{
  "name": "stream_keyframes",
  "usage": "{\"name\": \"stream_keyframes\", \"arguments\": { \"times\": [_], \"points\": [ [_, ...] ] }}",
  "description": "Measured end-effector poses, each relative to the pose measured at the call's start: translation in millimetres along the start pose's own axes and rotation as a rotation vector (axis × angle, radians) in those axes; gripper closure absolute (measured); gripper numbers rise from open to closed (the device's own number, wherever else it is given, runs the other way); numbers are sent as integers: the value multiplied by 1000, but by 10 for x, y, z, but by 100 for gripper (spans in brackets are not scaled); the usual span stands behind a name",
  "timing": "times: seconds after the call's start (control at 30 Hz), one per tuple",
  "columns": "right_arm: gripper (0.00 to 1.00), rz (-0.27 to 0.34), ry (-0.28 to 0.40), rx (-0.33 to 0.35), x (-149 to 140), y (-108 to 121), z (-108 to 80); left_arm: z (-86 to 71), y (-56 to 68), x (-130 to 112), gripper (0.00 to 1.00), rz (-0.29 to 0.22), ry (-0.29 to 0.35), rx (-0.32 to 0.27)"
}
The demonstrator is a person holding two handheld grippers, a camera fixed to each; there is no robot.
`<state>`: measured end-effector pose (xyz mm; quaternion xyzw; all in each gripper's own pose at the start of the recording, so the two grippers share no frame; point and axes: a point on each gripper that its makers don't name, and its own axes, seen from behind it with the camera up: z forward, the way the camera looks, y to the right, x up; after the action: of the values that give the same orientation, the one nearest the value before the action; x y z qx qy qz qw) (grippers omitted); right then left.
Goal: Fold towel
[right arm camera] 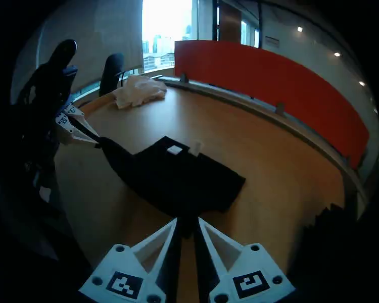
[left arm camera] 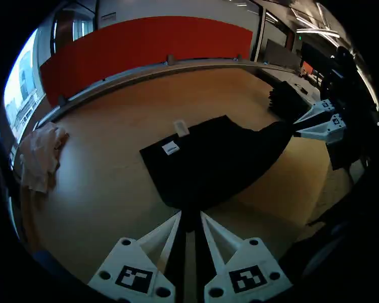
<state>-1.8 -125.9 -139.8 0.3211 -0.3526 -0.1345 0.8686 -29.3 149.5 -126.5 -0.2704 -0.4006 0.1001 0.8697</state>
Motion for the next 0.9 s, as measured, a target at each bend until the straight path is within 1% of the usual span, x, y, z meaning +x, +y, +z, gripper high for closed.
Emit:
{"name": "stream_keyframes", "arguments": {
  "times": [0.23, 0.47, 0.7, 0.77, 0.9],
  "points": [
    [85, -6, -2, 13, 27, -53, -137, -142, 80, -9, 90, 0, -9, -11],
    [85, -12, -16, 20, -15, -96, -170, -166, 113, -52, 90, -8, -18, -10],
    [85, -12, -33, 16, 1, -46, -128, -124, 65, 37, 90, -10, -9, -4],
    [85, -10, -40, 13, 23, -12, -91, -88, 37, 87, 90, -11, -7, -1],
    [85, -14, -39, 7, 107, 80, 7, 18, -63, 202, 90, -7, 0, 14]
  ]
}}
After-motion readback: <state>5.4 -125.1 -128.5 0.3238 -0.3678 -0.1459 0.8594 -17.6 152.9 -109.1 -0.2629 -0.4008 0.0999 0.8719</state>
